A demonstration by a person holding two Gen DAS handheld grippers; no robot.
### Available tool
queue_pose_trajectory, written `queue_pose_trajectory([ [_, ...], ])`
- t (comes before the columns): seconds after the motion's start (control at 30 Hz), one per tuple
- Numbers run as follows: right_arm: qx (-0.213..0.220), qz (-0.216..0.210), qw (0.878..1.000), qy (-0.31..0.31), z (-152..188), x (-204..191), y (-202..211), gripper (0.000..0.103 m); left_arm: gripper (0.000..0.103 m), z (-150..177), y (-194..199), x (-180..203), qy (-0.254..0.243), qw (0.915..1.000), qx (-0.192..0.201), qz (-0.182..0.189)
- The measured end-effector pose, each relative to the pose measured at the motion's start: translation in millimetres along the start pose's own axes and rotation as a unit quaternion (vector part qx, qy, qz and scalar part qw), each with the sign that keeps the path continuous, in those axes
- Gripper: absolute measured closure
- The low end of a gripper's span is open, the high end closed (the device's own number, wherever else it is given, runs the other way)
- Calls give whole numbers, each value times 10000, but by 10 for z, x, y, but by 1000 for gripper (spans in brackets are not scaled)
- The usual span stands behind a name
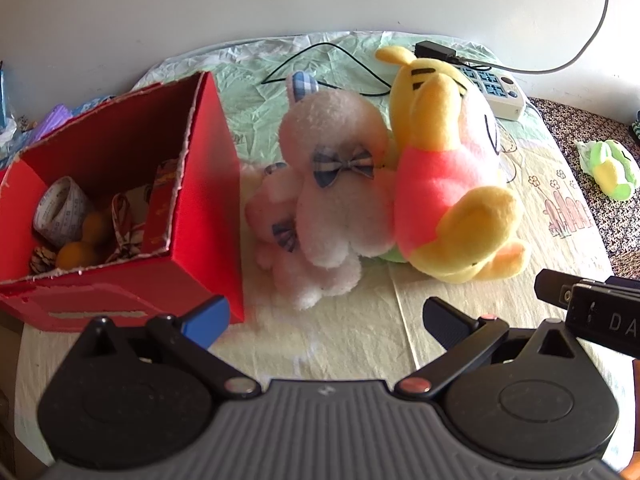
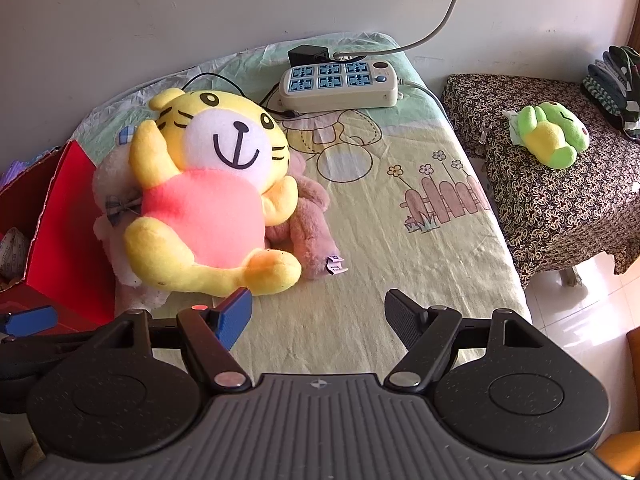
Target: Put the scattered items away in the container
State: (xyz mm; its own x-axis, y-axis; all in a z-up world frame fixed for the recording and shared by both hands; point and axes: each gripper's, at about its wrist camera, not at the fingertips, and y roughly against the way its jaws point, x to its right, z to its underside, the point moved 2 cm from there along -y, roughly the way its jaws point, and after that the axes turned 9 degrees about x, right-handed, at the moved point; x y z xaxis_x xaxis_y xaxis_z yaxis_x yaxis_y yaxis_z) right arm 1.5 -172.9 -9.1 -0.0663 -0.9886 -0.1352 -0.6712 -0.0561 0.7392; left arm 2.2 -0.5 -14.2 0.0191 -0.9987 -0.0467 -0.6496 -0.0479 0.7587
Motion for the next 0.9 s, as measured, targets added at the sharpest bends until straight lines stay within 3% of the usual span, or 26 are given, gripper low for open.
queue_pose_trajectory([
  [0.23, -13, -23, 10000, -57, -6, 38, -14, 27, 0, -33, 6, 32, -90, 9999, 31, 37],
  [0.5, 120, -186, 9995, -238, -96, 196, -28, 27, 0, -296, 53, 131, -427, 9984, 353, 138],
  [0.73, 424, -691, 9947, -639, -440, 374, -27, 27, 0, -582, 66, 217, -466, 9950, 434, 767],
  [0.9, 604, -1172, 9845, -1158, -669, 566, -62, 27, 0, -601, 42, 339, -542, 9925, 445, 1005],
])
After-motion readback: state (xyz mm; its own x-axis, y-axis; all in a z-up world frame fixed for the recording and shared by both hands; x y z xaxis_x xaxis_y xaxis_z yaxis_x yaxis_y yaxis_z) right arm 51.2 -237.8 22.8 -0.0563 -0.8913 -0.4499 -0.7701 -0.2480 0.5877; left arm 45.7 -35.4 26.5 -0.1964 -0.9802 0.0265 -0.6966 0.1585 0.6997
